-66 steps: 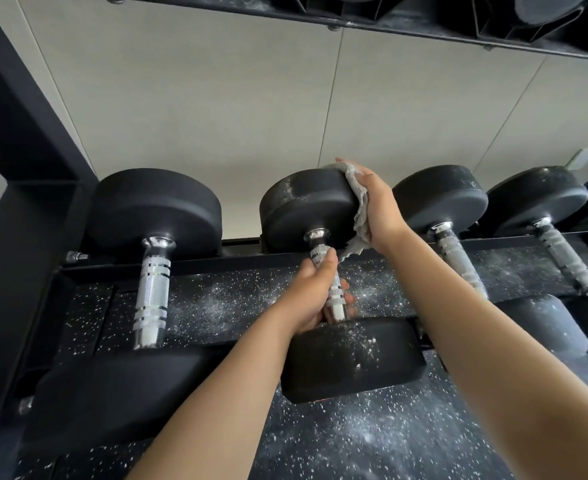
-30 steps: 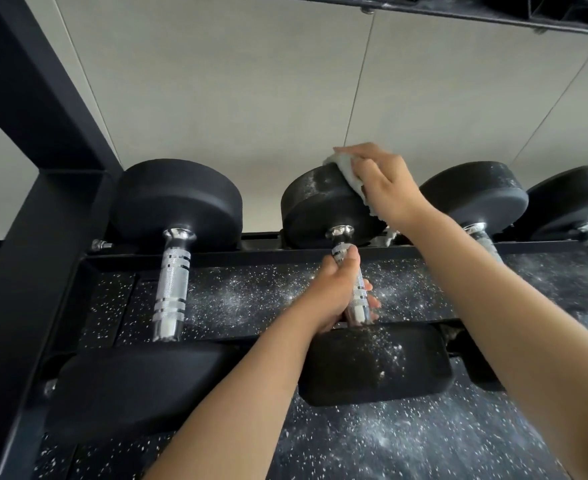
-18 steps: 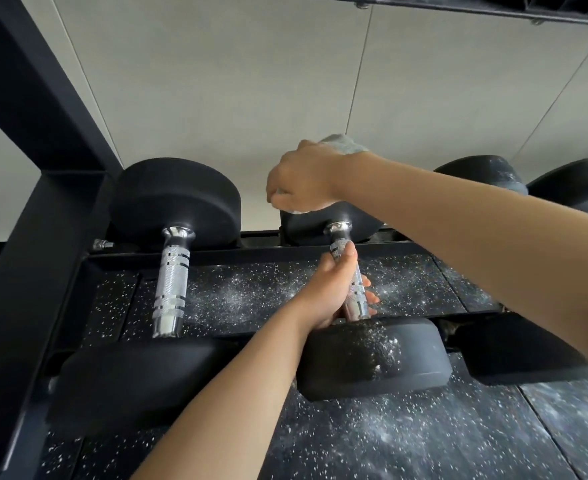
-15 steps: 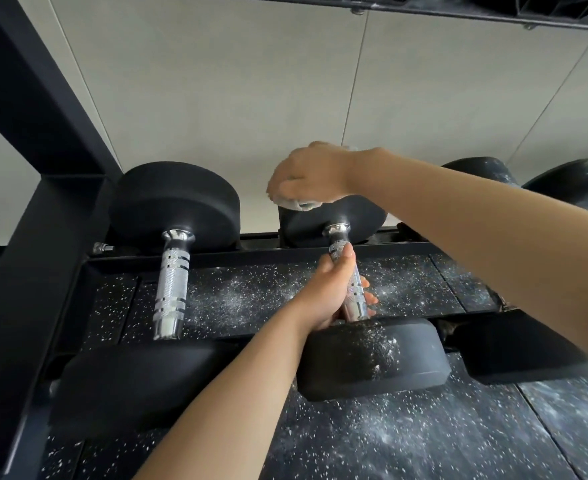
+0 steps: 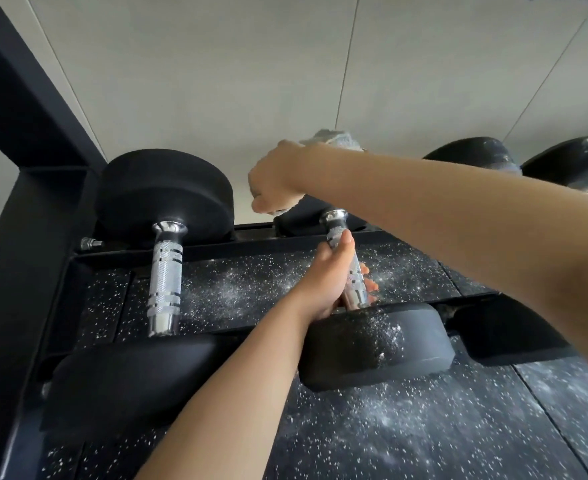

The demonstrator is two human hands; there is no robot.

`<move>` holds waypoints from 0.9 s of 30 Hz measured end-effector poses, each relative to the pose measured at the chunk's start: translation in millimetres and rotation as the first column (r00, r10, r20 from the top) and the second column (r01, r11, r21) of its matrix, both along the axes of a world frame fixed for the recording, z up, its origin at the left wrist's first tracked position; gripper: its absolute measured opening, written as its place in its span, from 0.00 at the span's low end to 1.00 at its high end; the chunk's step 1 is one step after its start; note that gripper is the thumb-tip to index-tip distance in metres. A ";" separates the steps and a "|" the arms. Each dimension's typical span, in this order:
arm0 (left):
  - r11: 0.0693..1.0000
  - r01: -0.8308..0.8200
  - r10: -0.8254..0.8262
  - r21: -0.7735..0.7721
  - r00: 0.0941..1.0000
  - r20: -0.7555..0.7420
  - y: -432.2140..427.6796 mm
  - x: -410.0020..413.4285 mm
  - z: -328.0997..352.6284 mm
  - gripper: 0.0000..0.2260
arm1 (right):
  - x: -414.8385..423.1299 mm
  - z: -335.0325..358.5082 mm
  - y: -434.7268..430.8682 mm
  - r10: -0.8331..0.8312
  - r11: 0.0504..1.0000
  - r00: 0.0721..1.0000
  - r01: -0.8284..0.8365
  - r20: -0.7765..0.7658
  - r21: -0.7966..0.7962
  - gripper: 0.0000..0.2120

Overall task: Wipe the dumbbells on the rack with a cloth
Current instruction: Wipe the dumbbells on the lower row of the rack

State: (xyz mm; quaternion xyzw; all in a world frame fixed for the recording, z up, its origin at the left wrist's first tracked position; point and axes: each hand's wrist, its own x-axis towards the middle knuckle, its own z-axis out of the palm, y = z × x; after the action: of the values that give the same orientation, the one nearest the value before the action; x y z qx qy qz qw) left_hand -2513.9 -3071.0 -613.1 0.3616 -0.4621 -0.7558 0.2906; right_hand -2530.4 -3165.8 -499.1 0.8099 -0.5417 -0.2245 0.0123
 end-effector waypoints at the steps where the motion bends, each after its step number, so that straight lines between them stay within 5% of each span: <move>1: 1.000 -0.003 0.003 0.004 1.000 0.001 0.3 -0.2 -0.2 0.14 | -1.1 0.2 -0.7 -0.006 1.000 1.000 0.006 0.012 0.011 0.17; 6: 1.000 -0.002 0.002 0.011 1.000 -0.003 0.2 1.0 -1.6 0.15 | -42.4 11.7 8.4 0.026 0.999 0.960 -0.013 0.279 -0.046 0.19; 9: 1.000 -0.005 0.005 -0.004 1.000 -0.002 -0.8 1.1 -1.8 0.14 | -65.2 15.8 16.0 0.008 0.995 0.838 0.046 0.545 -0.085 0.32; 11: 1.000 -0.003 0.003 -0.006 1.000 -0.001 -0.5 0.5 -3.7 0.13 | -73.3 15.4 17.1 0.008 0.993 0.785 0.065 0.619 -0.095 0.31; 13: 1.000 -0.003 0.003 -0.005 1.000 0.001 -1.1 0.6 -4.7 0.13 | -66.9 17.0 17.5 -0.016 0.996 0.824 0.061 0.566 -0.061 0.23; 16: 1.000 -0.012 0.012 0.009 1.000 0.004 -1.4 -0.3 -2.9 0.12 | -28.1 9.7 12.4 0.014 0.996 0.982 0.002 0.189 -0.085 0.15; 20: 0.999 -0.042 0.042 0.005 0.999 0.034 1.7 -1.2 -2.1 0.09 | 13.8 -19.8 9.6 0.006 0.982 0.970 -0.051 -0.241 -0.182 0.13; 27: 1.000 -0.031 0.031 0.004 1.000 0.003 1.3 -0.3 -0.8 0.10 | -29.7 1.1 14.9 0.075 0.972 0.984 -0.036 0.163 -0.232 0.18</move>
State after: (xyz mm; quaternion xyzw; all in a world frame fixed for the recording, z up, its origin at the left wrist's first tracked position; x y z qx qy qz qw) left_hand -2514.2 -3069.8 -613.9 0.3704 -0.4553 -0.7516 0.3011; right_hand -2560.1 -3150.9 -498.0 0.8342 -0.5401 -0.0902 0.0649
